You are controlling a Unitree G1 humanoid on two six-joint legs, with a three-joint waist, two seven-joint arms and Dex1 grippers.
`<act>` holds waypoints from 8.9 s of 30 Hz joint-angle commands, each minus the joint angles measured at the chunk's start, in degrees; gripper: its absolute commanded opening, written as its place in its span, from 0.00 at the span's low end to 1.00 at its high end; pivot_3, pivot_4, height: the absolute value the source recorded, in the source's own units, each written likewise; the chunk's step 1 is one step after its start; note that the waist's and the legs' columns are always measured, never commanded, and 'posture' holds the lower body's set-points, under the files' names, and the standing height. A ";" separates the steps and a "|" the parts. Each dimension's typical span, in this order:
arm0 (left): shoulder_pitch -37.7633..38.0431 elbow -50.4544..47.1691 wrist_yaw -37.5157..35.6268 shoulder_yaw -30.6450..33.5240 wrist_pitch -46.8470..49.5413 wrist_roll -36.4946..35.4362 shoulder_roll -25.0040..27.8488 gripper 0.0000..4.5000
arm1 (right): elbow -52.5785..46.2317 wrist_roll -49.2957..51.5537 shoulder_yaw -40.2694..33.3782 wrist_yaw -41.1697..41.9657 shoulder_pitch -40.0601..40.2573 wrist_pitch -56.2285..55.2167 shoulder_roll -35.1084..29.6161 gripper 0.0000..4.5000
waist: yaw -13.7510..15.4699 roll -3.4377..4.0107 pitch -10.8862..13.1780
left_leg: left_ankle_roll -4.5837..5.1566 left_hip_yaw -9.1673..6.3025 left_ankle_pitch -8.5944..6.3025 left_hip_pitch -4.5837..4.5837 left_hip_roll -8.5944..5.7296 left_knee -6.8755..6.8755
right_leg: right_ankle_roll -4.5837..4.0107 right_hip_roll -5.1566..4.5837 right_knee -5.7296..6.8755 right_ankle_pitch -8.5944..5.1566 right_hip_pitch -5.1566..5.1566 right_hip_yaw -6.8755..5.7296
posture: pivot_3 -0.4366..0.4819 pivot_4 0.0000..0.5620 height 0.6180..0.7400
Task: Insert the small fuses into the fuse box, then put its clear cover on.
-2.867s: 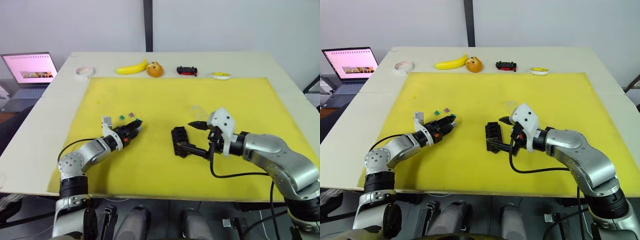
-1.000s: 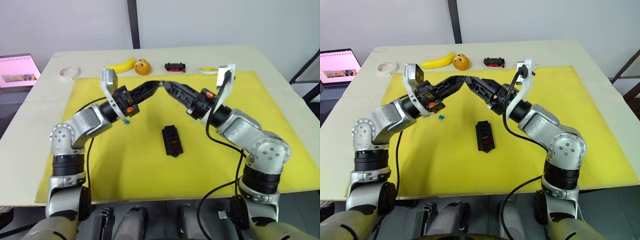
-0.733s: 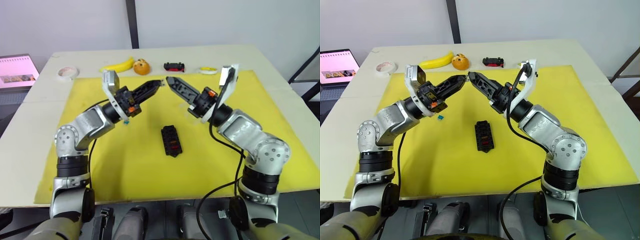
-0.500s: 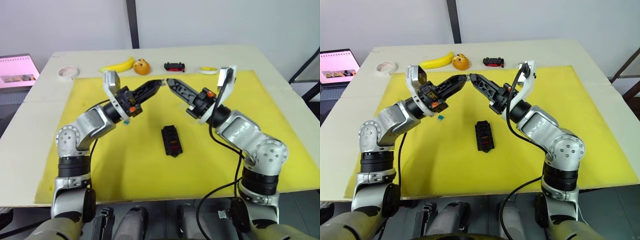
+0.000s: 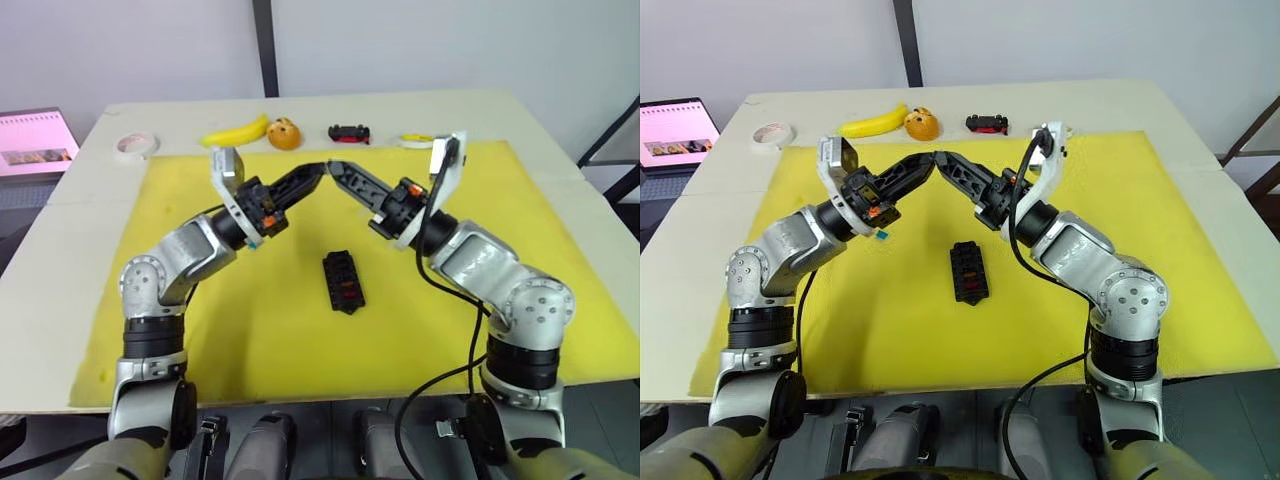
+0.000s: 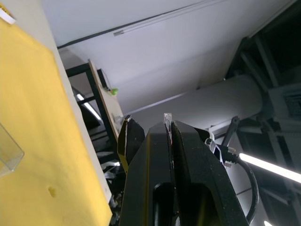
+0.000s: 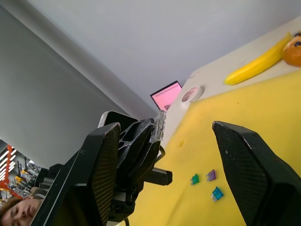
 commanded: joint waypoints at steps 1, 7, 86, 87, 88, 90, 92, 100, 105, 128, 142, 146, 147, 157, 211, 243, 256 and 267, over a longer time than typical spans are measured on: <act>0.03 -2.38 0.14 0.57 -0.58 -1.20 -0.32 0.00 | -0.98 1.44 0.19 0.17 -0.92 -1.39 -0.04 0.61 | 0.00 0.00 0.00 | 0.00 0.00 0.00 0.00 0.00 0.00 | 0.00 0.00 0.00 0.00 0.00 0.00 | 0.48 0.27 1.00; -0.31 -2.17 0.18 0.50 -0.56 -1.20 -0.46 0.00 | -0.81 2.91 0.91 -0.19 -1.56 -1.57 -0.18 0.33 | 0.00 0.00 0.00 | 0.00 0.00 0.00 0.00 0.00 0.00 | 0.00 0.00 0.00 0.00 0.00 0.00 | 0.48 0.27 1.00; 7.69 -15.01 -69.19 -26.49 -35.18 91.83 23.29 0.97 | 21.53 -73.94 30.25 86.84 -12.33 -35.09 -27.29 0.00 | 0.07 0.03 0.28 | 0.12 0.08 -0.06 -0.29 0.04 0.28 | 0.03 -0.01 0.03 0.01 -0.17 -0.11 | 0.48 0.27 1.00; 7.57 -15.01 -69.16 -26.49 -35.09 91.91 23.18 0.97 | 21.65 -74.13 30.27 86.86 -12.34 -35.12 -27.12 0.00 | 0.07 0.03 0.28 | 0.12 0.08 -0.06 -0.29 0.04 0.29 | 0.03 -0.02 0.04 0.01 -0.17 -0.11 | 0.48 0.27 1.00; 7.51 -15.10 -69.16 -26.47 -35.00 91.99 23.11 0.97 | 21.70 -74.29 30.24 86.93 -12.32 -35.14 -27.02 0.00 | 0.07 0.03 0.28 | 0.12 0.07 -0.06 -0.29 0.04 0.29 | 0.03 -0.02 0.05 0.01 -0.16 -0.11 | 0.48 0.27 1.00; 7.37 -15.19 -69.18 -26.40 -34.85 92.08 23.02 0.97 | 21.96 -74.61 30.25 86.97 -12.31 -35.17 -26.83 0.00 | 0.06 0.03 0.28 | 0.12 0.07 -0.06 -0.29 0.04 0.29 | 0.03 -0.01 0.05 0.01 -0.16 -0.11 | 0.48 0.27 1.00; 7.30 -15.26 -69.23 -26.32 -34.73 92.11 23.00 0.97 | 22.15 -74.85 30.25 86.98 -12.26 -35.27 -26.73 0.00 | 0.04 0.03 0.28 | 0.12 0.07 -0.06 -0.29 0.04 0.30 | 0.02 -0.01 0.07 0.01 -0.16 -0.11 | 0.48 0.27 1.00; 6.85 -14.57 -69.69 -26.21 -34.78 92.31 23.16 0.97 | 21.94 -75.04 30.21 87.38 -12.26 -34.78 -26.51 0.00 | 0.05 0.03 0.28 | 0.12 0.07 -0.06 -0.29 0.04 0.32 | 0.02 -0.01 0.08 0.01 -0.17 -0.12 | 0.48 0.27 1.00; 6.87 -14.55 -69.79 -26.25 -34.80 92.53 22.97 0.97 | 21.33 -74.77 29.92 87.56 -12.16 -34.03 -26.65 0.00 | 0.05 0.03 0.28 | 0.12 0.07 -0.05 -0.29 0.03 0.33 | 0.03 -0.01 0.10 0.01 -0.16 -0.11 | 0.48 0.27 1.00; 7.27 -14.74 -69.81 -26.24 -34.82 92.92 22.67 0.97 | 23.28 -76.65 29.86 88.09 -13.51 -34.44 -26.24 0.00 | 0.04 0.04 0.27 | 0.12 0.07 -0.06 -0.31 0.03 0.51 | 0.03 0.00 0.17 0.01 -0.16 -0.12 | 0.48 0.27 1.00; 7.50 -14.37 -69.90 -26.34 -35.27 93.79 22.28 0.97 | 23.47 -77.70 30.44 89.26 -13.15 -34.76 -26.49 0.00 | 0.09 0.04 0.27 | 0.17 0.03 -0.10 -0.41 0.02 0.76 | 0.03 0.00 0.27 0.01 -0.15 -0.16 | 0.48 0.27 1.00; 7.47 -14.38 -69.94 -26.21 -35.18 93.83 22.35 0.97 | 23.35 -77.70 30.36 89.47 -13.03 -34.70 -26.55 0.00 | 0.09 0.04 0.27 | 0.18 0.02 -0.11 -0.41 0.02 0.77 | 0.03 0.00 0.29 0.01 -0.15 -0.16 | 0.48 0.27 1.00; 7.44 -14.35 -69.95 -26.19 -35.16 93.83 22.37 0.97 | 23.39 -77.76 30.39 89.46 -13.03 -34.70 -26.55 0.00 | 0.09 0.04 0.27 | 0.18 0.02 -0.11 -0.42 0.02 0.77 | 0.03 0.00 0.29 0.01 -0.15 -0.16 | 0.48 0.27 1.00; 6.78 -13.87 -69.94 -26.21 -35.02 93.83 22.07 0.97 | 23.77 -78.04 30.62 89.68 -13.52 -35.05 -25.99 0.00 | 0.09 0.04 0.27 | 0.19 0.02 -0.11 -0.42 0.02 0.78 | 0.03 0.00 0.30 0.01 -0.15 -0.17 | 0.48 0.27 1.00; 6.76 -13.02 -71.37 -26.75 -36.51 94.11 19.93 1.00 | 16.03 -64.21 17.64 84.98 -4.14 -23.16 -21.84 0.01 | 0.09 0.04 0.25 | 0.21 0.01 -0.13 -0.43 0.00 0.87 | 0.03 -0.03 0.40 0.01 -0.15 -0.17 | 0.48 0.27 1.00; 5.66 -12.62 -72.39 -26.59 -36.98 94.81 20.25 1.00 | 20.31 -71.51 23.45 80.31 1.23 -28.60 -23.10 0.01 | 0.11 0.05 0.19 | 0.21 0.00 -0.13 -0.39 -0.01 0.93 | 0.04 -0.02 0.41 0.01 -0.08 -0.18 | 0.48 0.27 1.00; 5.41 -12.45 -72.30 -26.71 -37.10 94.99 20.01 1.00 | 19.47 -72.48 23.14 80.66 2.13 -29.85 -24.98 0.01 | 0.20 0.05 0.16 | 0.22 0.00 -0.13 -0.38 -0.02 0.94 | 0.04 -0.02 0.42 0.01 -0.04 -0.18 | 0.48 0.27 1.00; 4.97 -11.83 -72.34 -26.73 -37.39 95.03 19.80 1.00 | 19.71 -73.30 24.41 79.79 1.80 -29.66 -24.61 0.01 | 0.20 0.04 0.16 | 0.22 -0.01 -0.13 -0.38 -0.02 0.96 | 0.04 -0.02 0.41 0.01 -0.03 -0.19 | 0.48 0.27 1.00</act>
